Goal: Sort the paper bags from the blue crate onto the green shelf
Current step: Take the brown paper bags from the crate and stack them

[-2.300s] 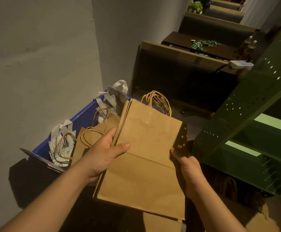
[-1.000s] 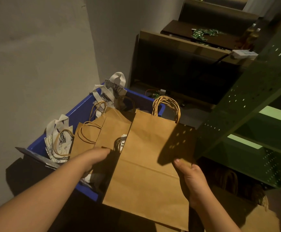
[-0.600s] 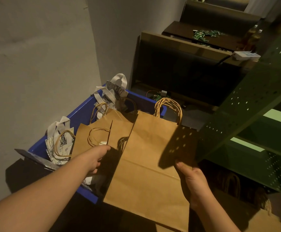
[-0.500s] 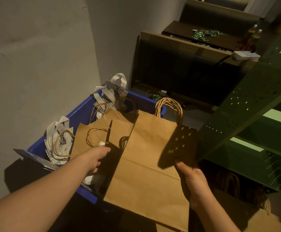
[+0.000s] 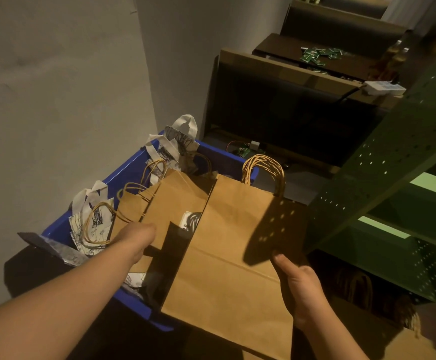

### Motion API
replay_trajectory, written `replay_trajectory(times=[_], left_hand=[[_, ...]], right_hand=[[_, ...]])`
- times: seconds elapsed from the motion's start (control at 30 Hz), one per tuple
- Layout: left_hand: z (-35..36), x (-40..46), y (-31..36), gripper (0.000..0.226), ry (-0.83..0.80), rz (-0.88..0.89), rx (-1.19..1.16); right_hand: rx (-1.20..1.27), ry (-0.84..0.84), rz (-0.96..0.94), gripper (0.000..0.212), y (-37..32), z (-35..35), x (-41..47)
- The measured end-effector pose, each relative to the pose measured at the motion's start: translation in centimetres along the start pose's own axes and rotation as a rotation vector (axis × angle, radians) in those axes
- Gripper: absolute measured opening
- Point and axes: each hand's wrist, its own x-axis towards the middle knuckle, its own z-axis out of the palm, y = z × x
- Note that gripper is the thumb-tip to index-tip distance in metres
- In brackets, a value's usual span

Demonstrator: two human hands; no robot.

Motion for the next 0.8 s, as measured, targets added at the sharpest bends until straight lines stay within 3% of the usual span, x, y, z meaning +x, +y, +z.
replay_trajectory(times=[0.07, 0.13, 0.3, 0.47, 0.6, 0.73, 0.8], left_hand=[[-0.5, 0.2, -0.3, 0.037, 0.142, 0.027, 0.253], [-0.7, 0.0, 0.0, 0.035, 0.176, 0.032, 0.298], [-0.7, -0.7, 0.1, 0.047, 0.138, 0.079, 0.257], [-1.5, -0.7, 0.0, 0.045, 0.159, 0.116, 0.25], [-2.1, -1.0, -0.4, 0.039, 0.207, 0.287, 0.124], [-4.1, -2.9, 1.0, 0.015, 0.284, 0.538, -0.007], [-5.2, -4.0, 2.0, 0.024, 0.309, 0.597, -0.098]], right_hand=[[0.005, -0.007, 0.011, 0.031, -0.1, -0.1, -0.1], [0.008, 0.009, 0.013, 0.028, -0.2, 0.0, -0.1], [0.025, -0.008, 0.012, 0.032, -0.1, 0.2, -0.2], [0.028, -0.006, 0.015, 0.032, -0.2, 0.2, -0.2], [0.042, -0.006, 0.037, 0.036, -0.2, 0.3, -0.4], [0.043, -0.015, 0.019, 0.036, -0.3, 0.4, -0.6], [0.039, -0.006, -0.003, 0.03, -0.4, 0.5, -0.6]])
